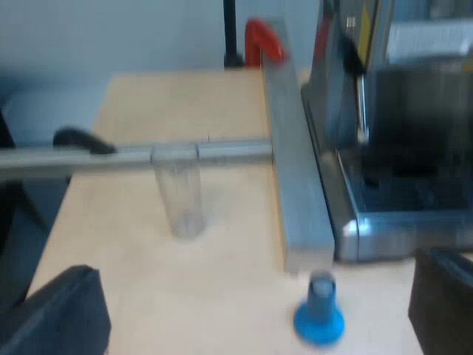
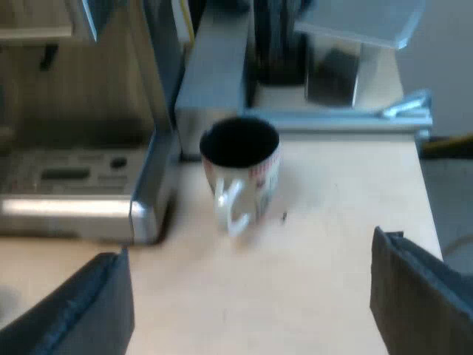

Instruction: Grind coffee beans and then tamp

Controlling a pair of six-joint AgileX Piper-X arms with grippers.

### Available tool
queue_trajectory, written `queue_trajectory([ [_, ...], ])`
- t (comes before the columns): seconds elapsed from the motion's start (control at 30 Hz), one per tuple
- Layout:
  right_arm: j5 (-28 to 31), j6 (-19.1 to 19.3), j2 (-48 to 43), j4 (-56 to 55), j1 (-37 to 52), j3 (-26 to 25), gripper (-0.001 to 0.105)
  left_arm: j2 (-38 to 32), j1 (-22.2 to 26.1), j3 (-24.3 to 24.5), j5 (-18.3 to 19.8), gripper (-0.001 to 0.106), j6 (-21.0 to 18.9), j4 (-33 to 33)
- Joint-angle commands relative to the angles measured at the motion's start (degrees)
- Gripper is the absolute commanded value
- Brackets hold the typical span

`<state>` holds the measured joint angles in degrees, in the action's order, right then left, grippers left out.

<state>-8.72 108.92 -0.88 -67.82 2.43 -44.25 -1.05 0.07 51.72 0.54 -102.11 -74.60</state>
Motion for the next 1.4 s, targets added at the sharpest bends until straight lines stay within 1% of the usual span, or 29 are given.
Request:
queue_trajectory([
  [0.03,-0.69,0.10,-2.22,10.55,-0.07,2.32,0.069,-7.74,-0.07,-3.21,-0.54,0.084,-0.90,12.00],
  [0.07,-0.69,0.10,-2.22,11.36,-0.07,2.73,0.069,-7.74,-0.07,-4.15,-0.54,0.084,-0.90,13.93],
  [0.13,-0.69,0.10,-2.22,14.81,-0.07,5.09,0.069,-7.74,-0.07,-7.80,-0.54,0.084,-0.90,20.32],
  [0.23,-0.69,0.10,-2.11,16.22,-0.07,8.44,0.069,-7.74,-0.07,-12.59,-0.54,0.084,-0.90,25.56],
  [0.3,-0.69,0.10,-2.11,16.22,-0.07,8.86,0.069,-7.74,-0.07,-14.41,-0.54,0.084,-0.90,26.41],
  [0.33,-0.69,0.10,-2.11,16.20,-0.07,9.99,0.069,-7.74,-0.07,-14.97,-0.20,0.084,-0.90,26.65],
  [0.37,-0.55,0.10,-2.11,16.20,-0.07,12.57,0.069,-7.63,-0.07,-18.23,0.61,0.084,-0.90,26.95],
  [0.43,-0.55,0.10,-2.11,15.75,-0.07,14.48,0.069,-7.63,-0.07,-20.09,1.63,0.084,-0.90,26.94],
  [0.53,-0.55,0.10,-2.11,14.34,-0.07,16.82,0.069,-7.63,-0.07,-23.54,4.33,0.084,-0.90,26.94],
  [0.57,-0.55,-0.05,-1.98,14.88,-0.07,17.30,0.069,-7.63,-0.07,-24.85,4.89,0.084,-0.90,26.94],
  [0.7,-0.41,-0.26,-1.98,14.96,-0.07,17.33,0.069,-7.63,-0.07,-28.02,5.03,0.084,-0.90,26.82],
  [0.73,-0.41,-0.25,-1.98,14.96,-0.07,17.33,0.069,-7.63,-0.07,-28.56,5.33,0.084,-0.90,27.72],
  [0.83,-0.41,-0.25,-1.98,14.96,-0.07,17.33,0.069,-7.63,-0.07,-28.01,5.34,0.084,-0.90,26.87],
  [0.9,-0.41,-0.25,-1.98,14.96,-0.07,17.33,0.069,-7.63,-0.07,-26.09,7.01,0.084,-0.76,24.19],
  [0.97,-0.41,-0.25,-1.98,14.96,-0.07,17.33,0.069,-7.63,-0.07,-24.42,9.21,0.084,1.99,21.35],
  [1.03,-0.41,-0.25,-1.98,14.96,-0.07,17.33,0.069,-7.63,-0.07,-24.31,9.93,0.084,2.82,20.42],
  [1.23,-0.41,-0.25,-1.98,14.96,-0.07,17.33,0.069,-6.99,-0.07,-25.08,10.26,0.084,3.03,21.85],
  [1.4,-0.41,-0.25,-1.98,14.96,-0.07,17.33,0.069,-6.65,-0.07,-25.06,10.69,0.084,3.03,21.84],
])
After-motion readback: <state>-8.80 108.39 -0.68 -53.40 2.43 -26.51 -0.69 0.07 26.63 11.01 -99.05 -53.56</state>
